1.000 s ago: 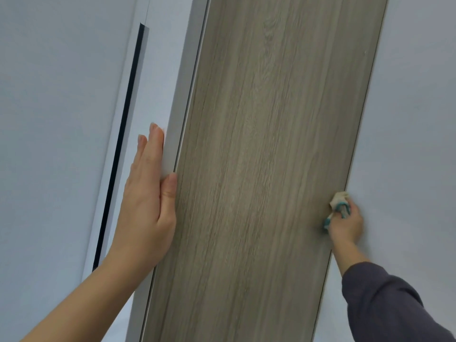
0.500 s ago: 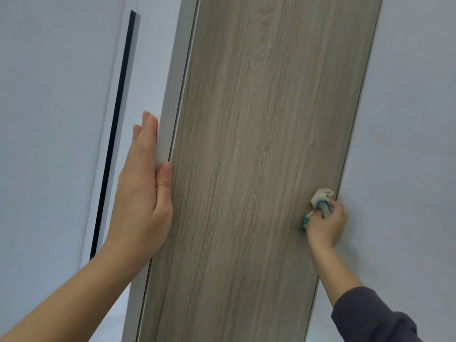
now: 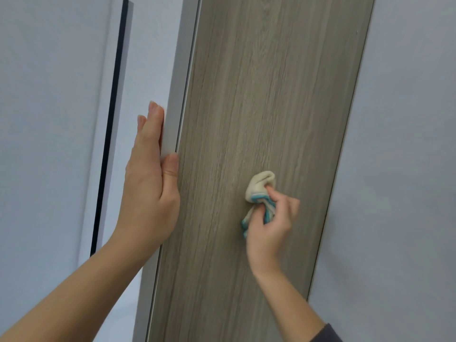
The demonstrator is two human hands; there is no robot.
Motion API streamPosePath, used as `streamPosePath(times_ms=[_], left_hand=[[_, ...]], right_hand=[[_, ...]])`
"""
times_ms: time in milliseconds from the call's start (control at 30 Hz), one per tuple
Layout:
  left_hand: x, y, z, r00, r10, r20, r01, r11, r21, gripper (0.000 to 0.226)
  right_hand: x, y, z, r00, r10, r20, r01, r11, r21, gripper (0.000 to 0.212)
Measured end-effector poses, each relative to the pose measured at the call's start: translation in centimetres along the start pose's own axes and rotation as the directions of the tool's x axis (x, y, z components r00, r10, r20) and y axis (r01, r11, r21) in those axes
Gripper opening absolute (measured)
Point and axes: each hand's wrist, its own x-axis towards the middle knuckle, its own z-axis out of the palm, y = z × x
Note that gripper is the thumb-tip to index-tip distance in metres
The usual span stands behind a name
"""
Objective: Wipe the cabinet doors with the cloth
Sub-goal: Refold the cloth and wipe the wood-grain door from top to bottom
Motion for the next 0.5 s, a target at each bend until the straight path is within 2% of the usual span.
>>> streamPosePath(times_ms=[167, 233, 333, 500], left_hand=[[0.3, 0.1, 0.1, 1.0, 0.0, 0.01, 0.001, 0.994, -0.108, 0.058], [0.5, 0.0, -0.2, 1.0, 0.003, 0.017, 0.0, 0.989, -0.145, 0.056], [0.9, -0.2, -1.0, 0.999, -0.003, 0.049, 0.008, 0.995, -0.103, 0.054], [0.7, -0.1, -1.7, 0.997, 0.001, 0.076, 0.004, 0.998, -0.069, 0.054]], right_hand=[[-3.8, -4.3, 1.1, 0.982, -0.164, 0.091, 0.153, 0.981, 0.116, 0.036], [-5.7, -6.1, 1.4, 0.947, -0.271, 0.172, 0.251, 0.959, 0.13, 0.041], [-7.2, -7.5, 1.5, 0.894, -0.385, 0.23, 0.364, 0.922, 0.13, 0.047], [-6.6, -6.9, 1.2, 0.836, -0.489, 0.249, 0.478, 0.872, 0.107, 0.029]])
